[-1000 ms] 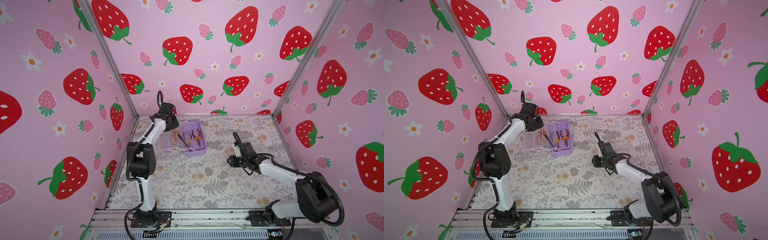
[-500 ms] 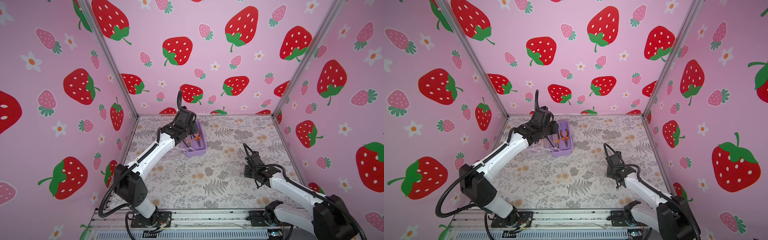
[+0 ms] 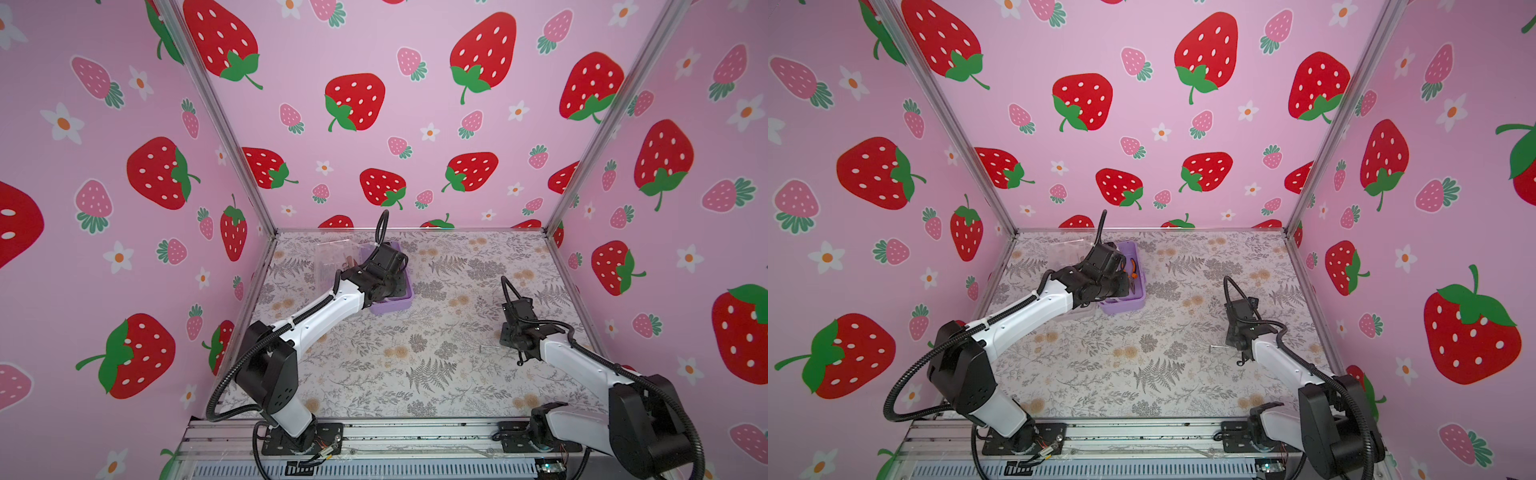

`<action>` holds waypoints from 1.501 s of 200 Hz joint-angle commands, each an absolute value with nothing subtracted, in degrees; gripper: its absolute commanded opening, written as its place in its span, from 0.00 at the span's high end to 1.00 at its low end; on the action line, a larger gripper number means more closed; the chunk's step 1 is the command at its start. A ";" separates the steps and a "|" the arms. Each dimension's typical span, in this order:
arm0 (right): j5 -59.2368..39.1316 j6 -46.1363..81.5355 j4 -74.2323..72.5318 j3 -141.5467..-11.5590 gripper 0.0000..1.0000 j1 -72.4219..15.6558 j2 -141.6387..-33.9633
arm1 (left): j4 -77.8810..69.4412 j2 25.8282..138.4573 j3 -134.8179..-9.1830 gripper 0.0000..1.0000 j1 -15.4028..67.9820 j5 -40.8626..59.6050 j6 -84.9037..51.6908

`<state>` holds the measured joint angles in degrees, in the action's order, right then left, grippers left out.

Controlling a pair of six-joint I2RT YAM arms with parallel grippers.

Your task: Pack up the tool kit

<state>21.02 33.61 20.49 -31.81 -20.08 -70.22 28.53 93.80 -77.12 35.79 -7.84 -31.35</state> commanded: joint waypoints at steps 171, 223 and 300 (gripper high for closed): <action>-2.97 35.78 9.95 -28.16 0.38 -29.00 -75.54 | 28.70 97.12 -77.63 0.59 36.91 -6.33 -31.64; 5.34 35.45 11.94 -37.29 0.54 -36.55 -87.48 | 28.22 95.84 -76.14 0.59 36.91 -7.24 -31.46; 4.80 35.77 9.58 -41.40 0.67 -48.33 -94.55 | 27.85 96.33 -75.59 0.58 36.74 -7.12 -31.55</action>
